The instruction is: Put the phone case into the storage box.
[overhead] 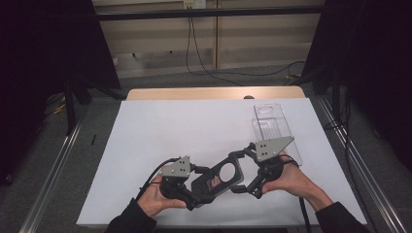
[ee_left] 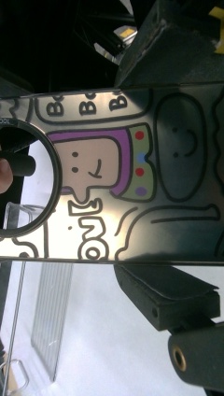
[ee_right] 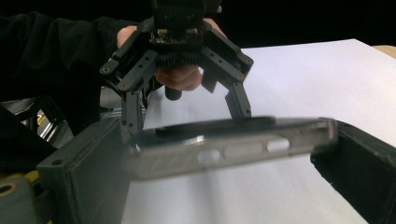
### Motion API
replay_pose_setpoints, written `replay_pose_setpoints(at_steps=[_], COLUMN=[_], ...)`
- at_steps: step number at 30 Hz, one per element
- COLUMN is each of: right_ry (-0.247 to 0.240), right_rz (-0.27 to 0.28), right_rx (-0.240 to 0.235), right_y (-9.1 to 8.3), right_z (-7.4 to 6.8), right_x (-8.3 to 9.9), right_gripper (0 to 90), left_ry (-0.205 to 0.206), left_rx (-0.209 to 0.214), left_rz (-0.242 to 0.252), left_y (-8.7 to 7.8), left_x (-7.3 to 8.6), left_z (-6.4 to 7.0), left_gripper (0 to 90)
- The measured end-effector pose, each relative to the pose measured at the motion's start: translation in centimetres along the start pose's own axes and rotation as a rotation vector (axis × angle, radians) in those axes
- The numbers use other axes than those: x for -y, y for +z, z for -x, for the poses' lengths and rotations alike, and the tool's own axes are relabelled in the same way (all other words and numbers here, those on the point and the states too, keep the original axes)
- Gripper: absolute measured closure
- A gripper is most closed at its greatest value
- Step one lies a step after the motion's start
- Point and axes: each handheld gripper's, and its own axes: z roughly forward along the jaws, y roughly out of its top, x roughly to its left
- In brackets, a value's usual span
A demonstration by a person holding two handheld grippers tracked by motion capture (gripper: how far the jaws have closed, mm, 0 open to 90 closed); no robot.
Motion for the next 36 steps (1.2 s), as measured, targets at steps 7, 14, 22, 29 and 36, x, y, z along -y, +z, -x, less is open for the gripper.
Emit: replay_pose_setpoints(at_steps=[7,14,22,29,36], right_ry=[-0.013,-0.020,-0.031,-0.024,-0.011], right_rz=[-0.001,-0.012,-0.021,-0.055,-0.058], right_rx=[-0.044,-0.066,-0.070,-0.078,-0.063], right_y=[0.40,0.58,0.43,0.39,0.45], right_z=[0.39,0.34,0.42,0.49,0.51], right_x=[-0.17,-0.24,-0.19,-0.20,-0.38], right_gripper=[2.9,3.5,8.4,9.8,11.2], left_ry=[-0.007,0.000,0.001,0.021,-0.005], left_rx=[0.021,0.027,0.039,0.034,0.003], left_rz=[-0.002,-0.015,-0.017,-0.026,-0.007], left_y=[0.00,0.14,0.20,0.30,0.11], left_x=[0.10,0.12,0.16,0.31,0.26], left_z=[-0.12,0.01,-0.01,-0.11,-0.34], left_gripper=[12.5,12.5,12.5,12.4,10.4])
